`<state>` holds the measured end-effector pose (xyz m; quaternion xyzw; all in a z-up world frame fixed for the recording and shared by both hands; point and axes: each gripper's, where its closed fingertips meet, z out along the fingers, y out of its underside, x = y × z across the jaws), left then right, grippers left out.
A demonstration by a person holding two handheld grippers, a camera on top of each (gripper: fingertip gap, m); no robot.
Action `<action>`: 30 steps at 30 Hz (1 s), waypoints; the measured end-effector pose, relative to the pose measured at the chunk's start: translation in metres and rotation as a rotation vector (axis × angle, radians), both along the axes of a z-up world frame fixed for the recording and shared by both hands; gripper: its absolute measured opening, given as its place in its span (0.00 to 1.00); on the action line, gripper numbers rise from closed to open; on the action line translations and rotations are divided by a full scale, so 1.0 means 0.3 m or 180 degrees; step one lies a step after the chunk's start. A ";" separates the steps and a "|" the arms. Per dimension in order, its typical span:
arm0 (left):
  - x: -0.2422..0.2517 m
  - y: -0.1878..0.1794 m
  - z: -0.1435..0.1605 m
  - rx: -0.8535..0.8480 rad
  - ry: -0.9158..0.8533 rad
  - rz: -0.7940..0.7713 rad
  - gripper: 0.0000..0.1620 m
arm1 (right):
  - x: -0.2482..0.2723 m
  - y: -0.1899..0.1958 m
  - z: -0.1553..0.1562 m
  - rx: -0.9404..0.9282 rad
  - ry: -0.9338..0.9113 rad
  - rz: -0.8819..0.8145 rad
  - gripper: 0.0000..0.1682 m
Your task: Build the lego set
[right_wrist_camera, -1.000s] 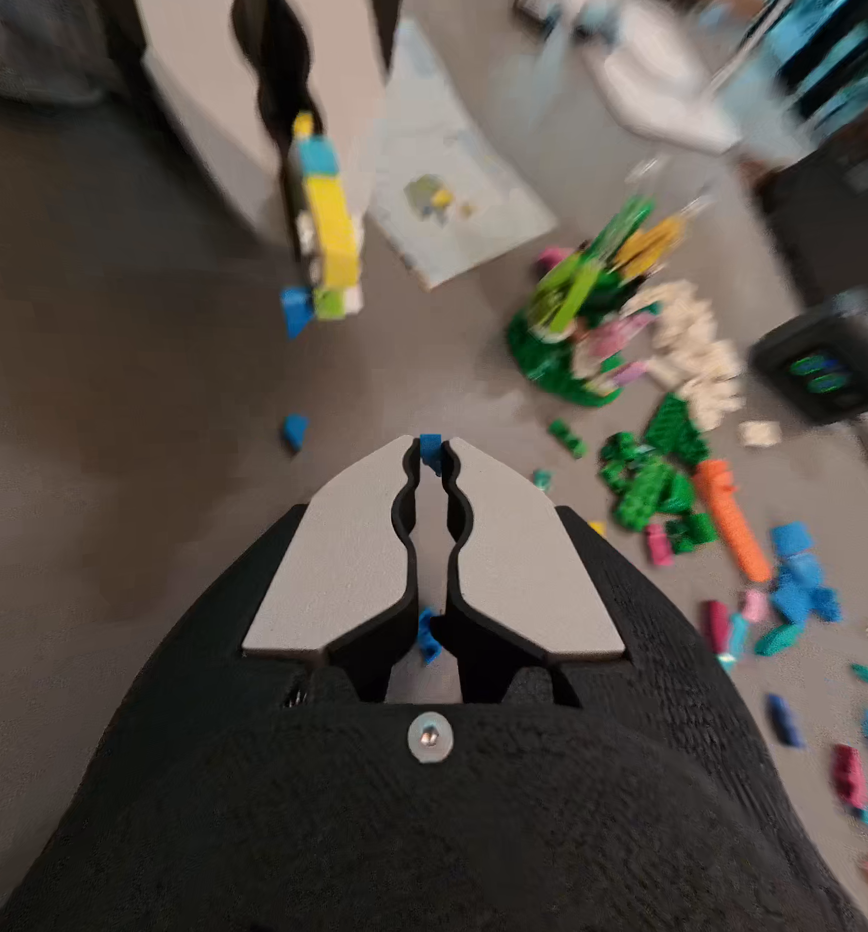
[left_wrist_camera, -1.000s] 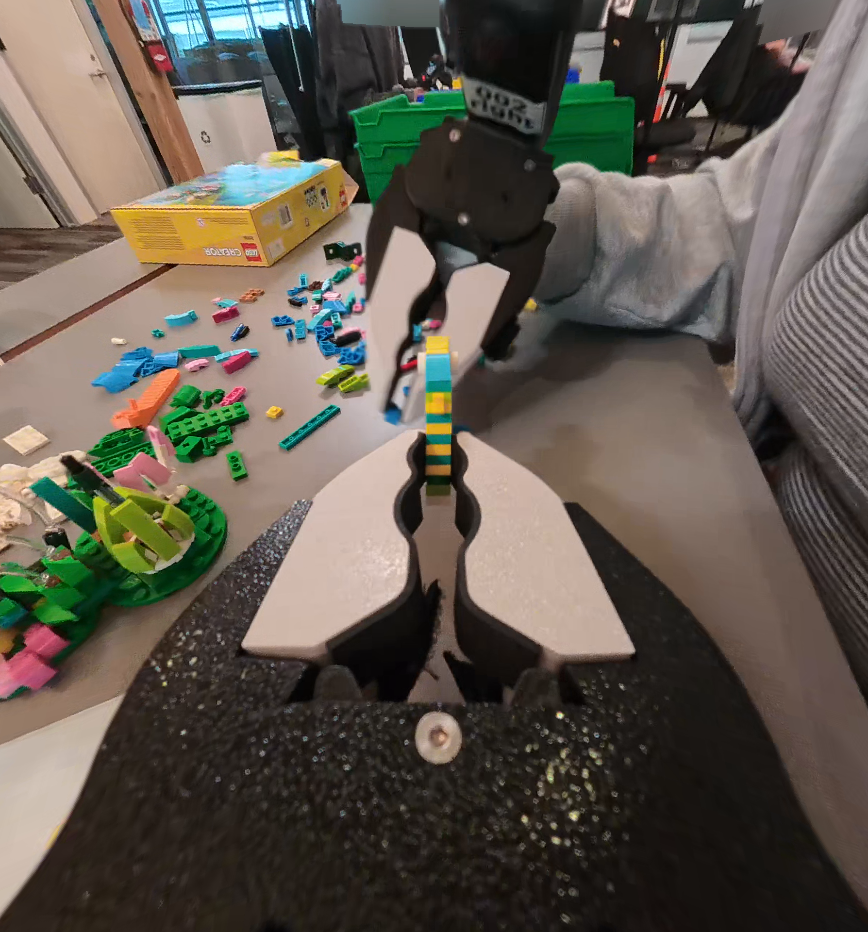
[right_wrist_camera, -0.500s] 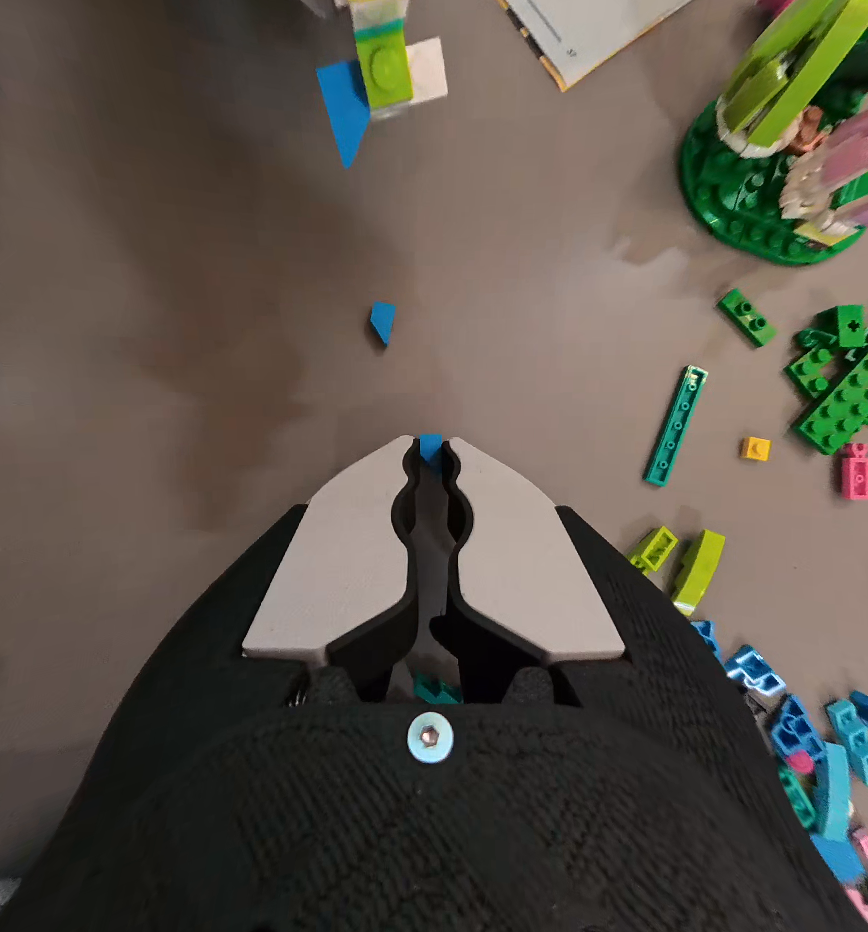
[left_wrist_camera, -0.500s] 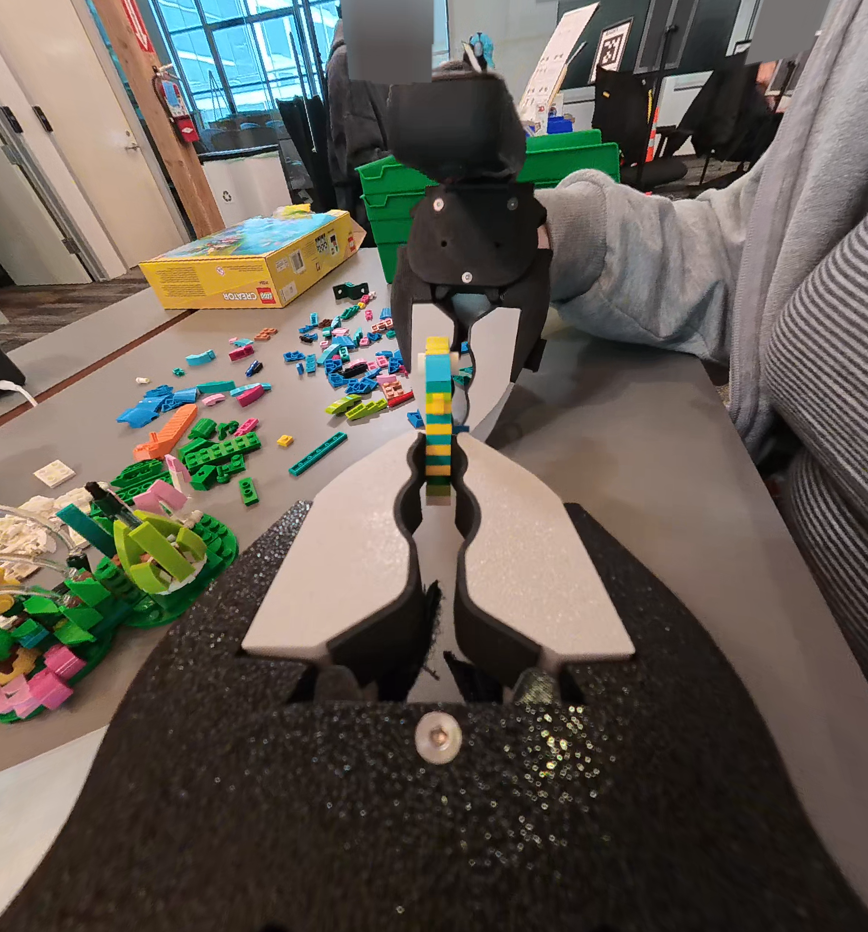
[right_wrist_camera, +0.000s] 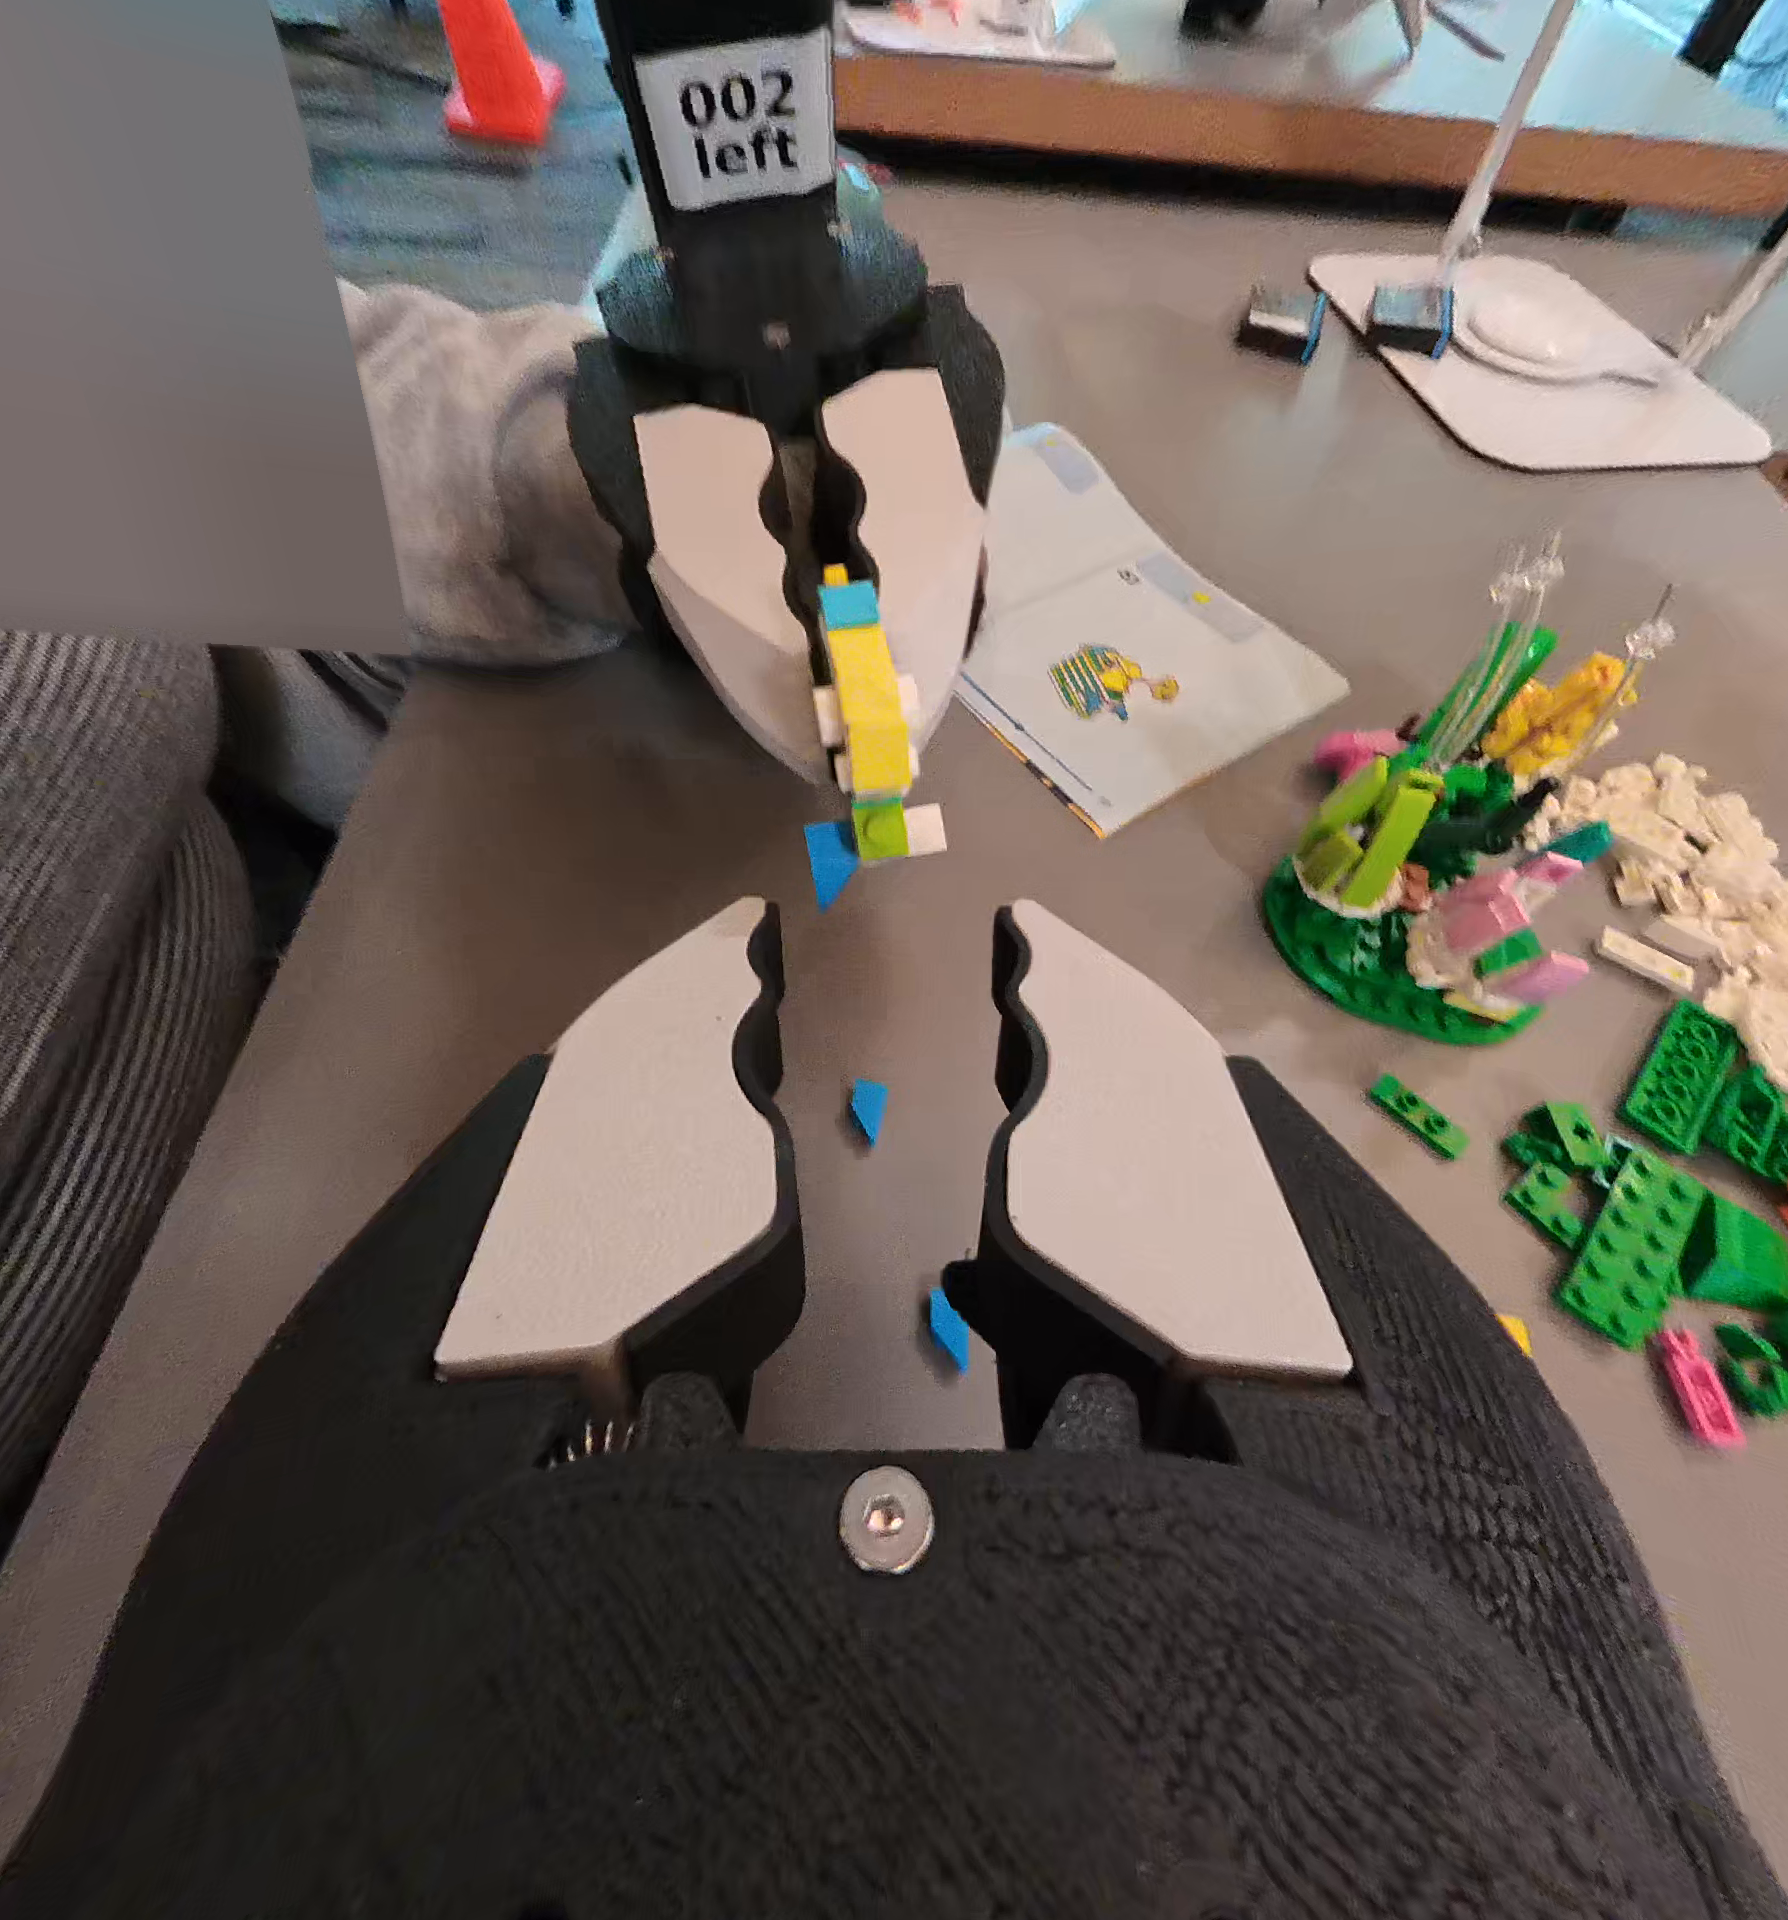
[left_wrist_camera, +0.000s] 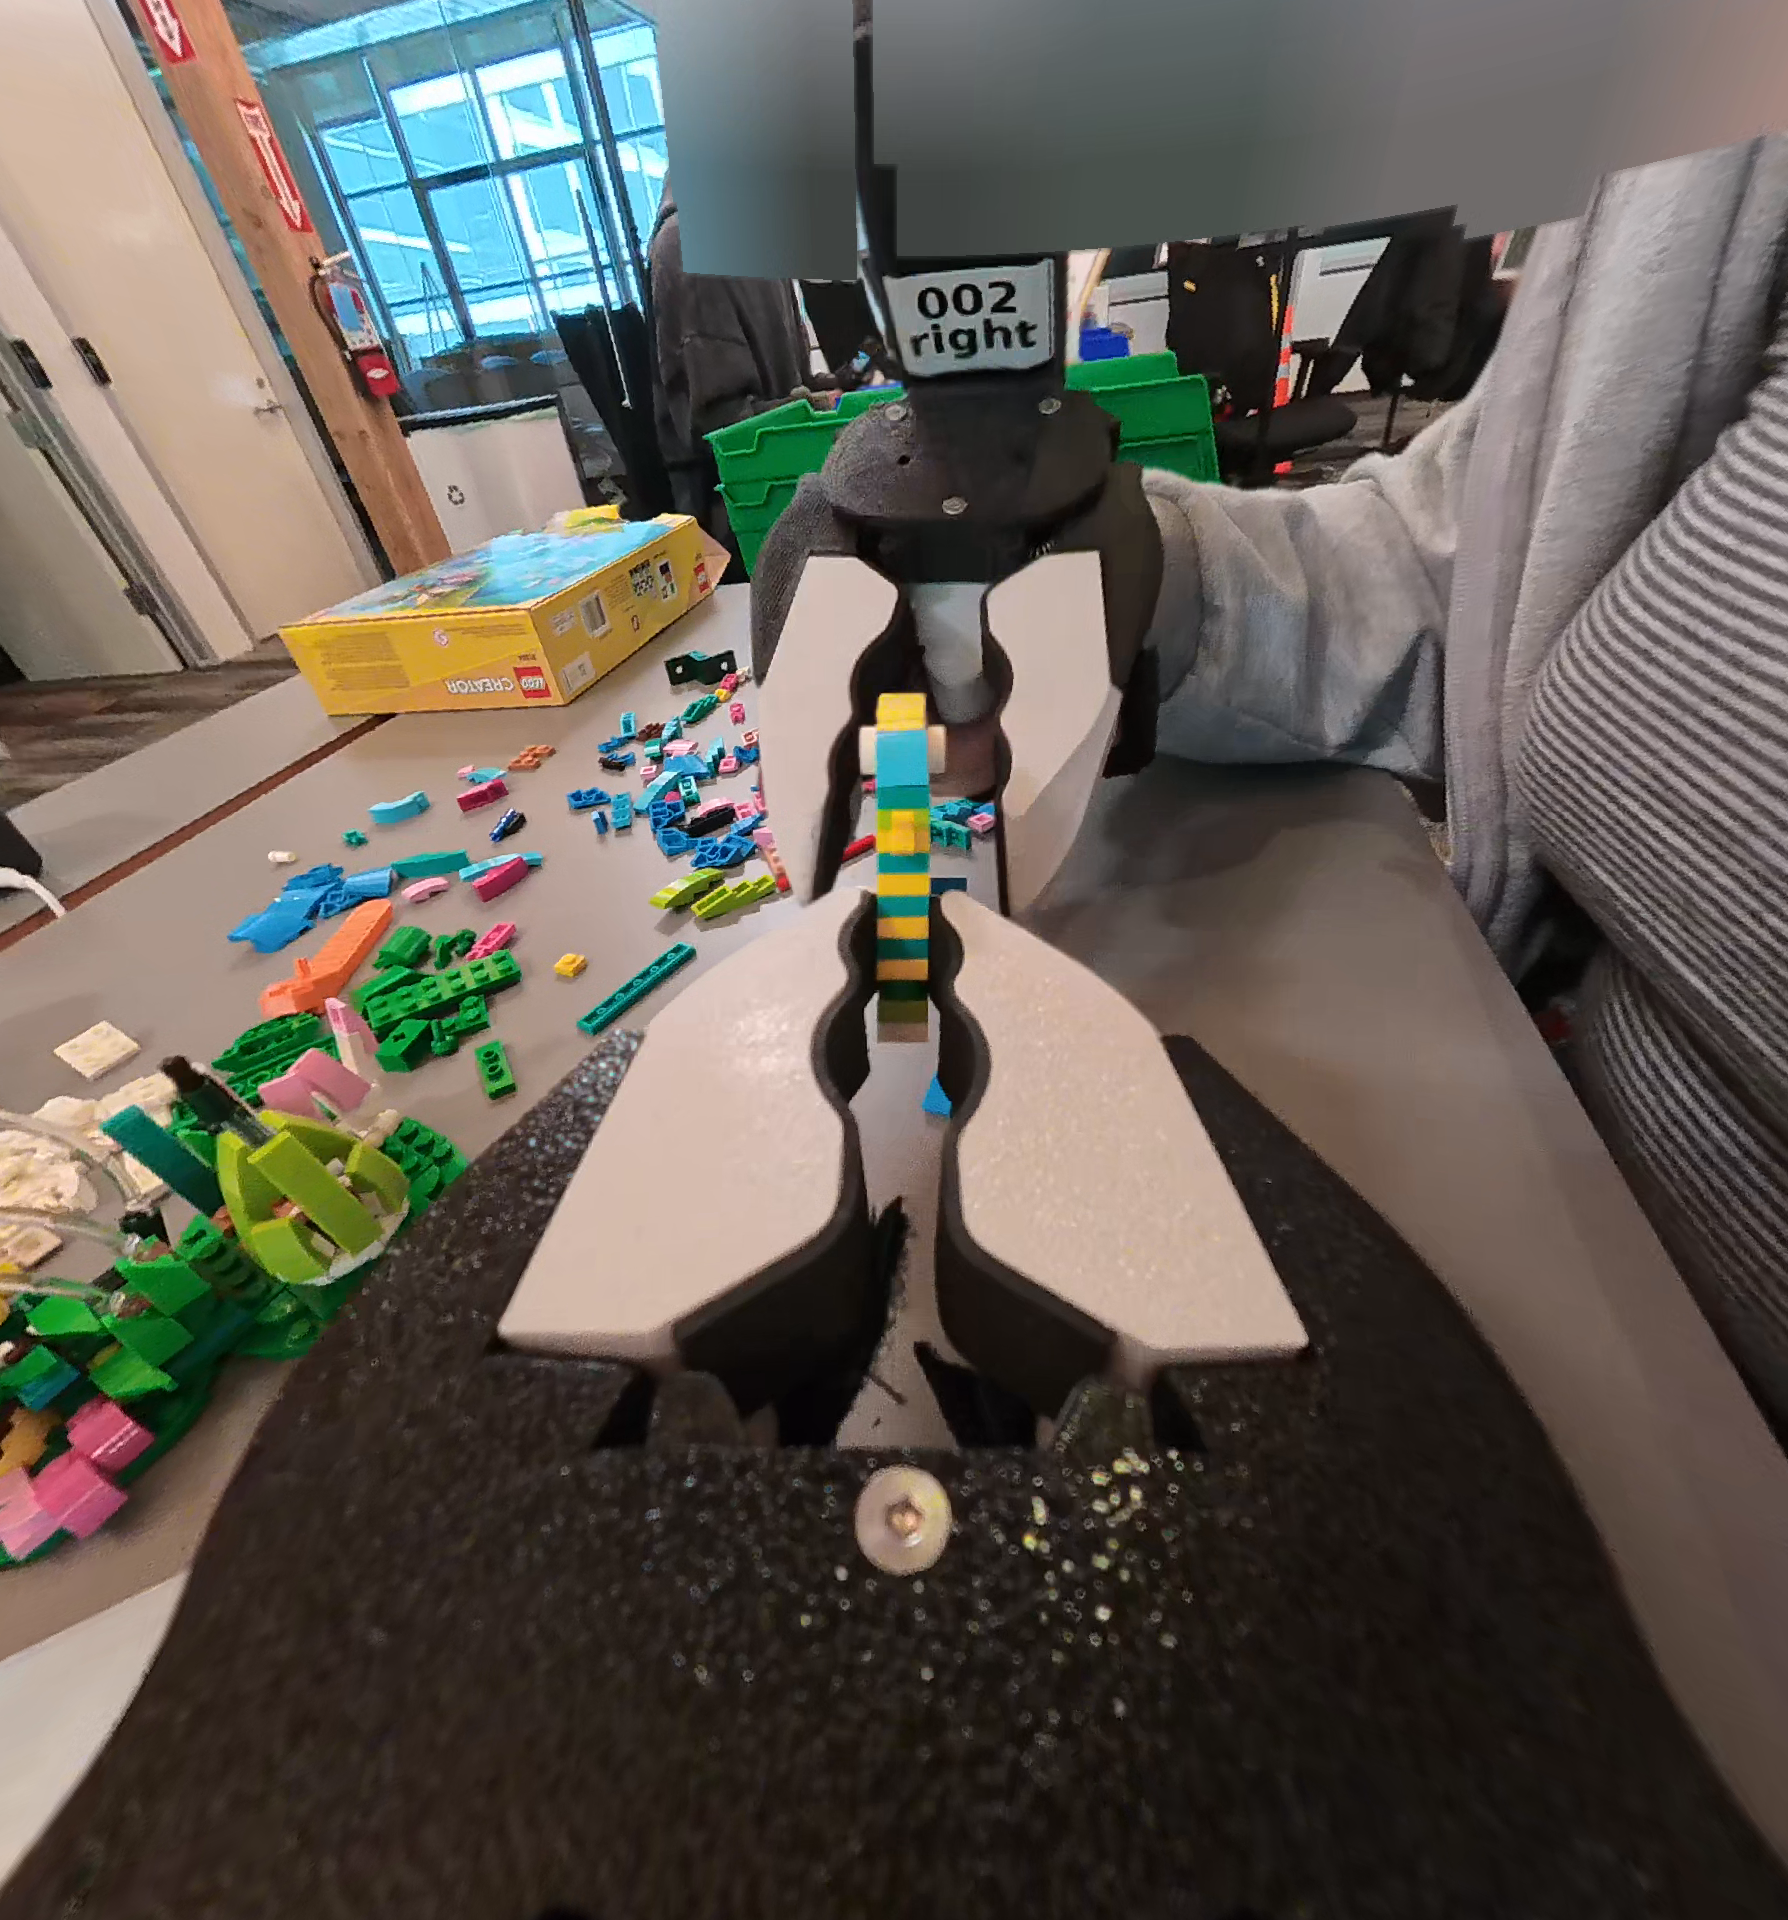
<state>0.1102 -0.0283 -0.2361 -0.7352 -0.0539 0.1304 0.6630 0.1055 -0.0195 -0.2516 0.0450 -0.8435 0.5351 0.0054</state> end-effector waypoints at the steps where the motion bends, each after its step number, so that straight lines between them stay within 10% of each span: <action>1: 0.003 0.003 -0.004 -0.0035 0.0043 -0.0007 0.05 | 0.009 -0.005 0.006 -0.0056 -0.0022 0.0039 0.21; 9: 0.025 0.020 -0.021 -0.0164 0.0159 -0.0102 0.05 | 0.037 -0.018 0.046 -0.0359 0.0196 0.0180 0.06; 30: -0.041 0.010 -0.070 -0.0744 0.1012 0.0517 0.06 | -0.024 0.010 -0.011 0.0021 0.1036 0.0032 0.06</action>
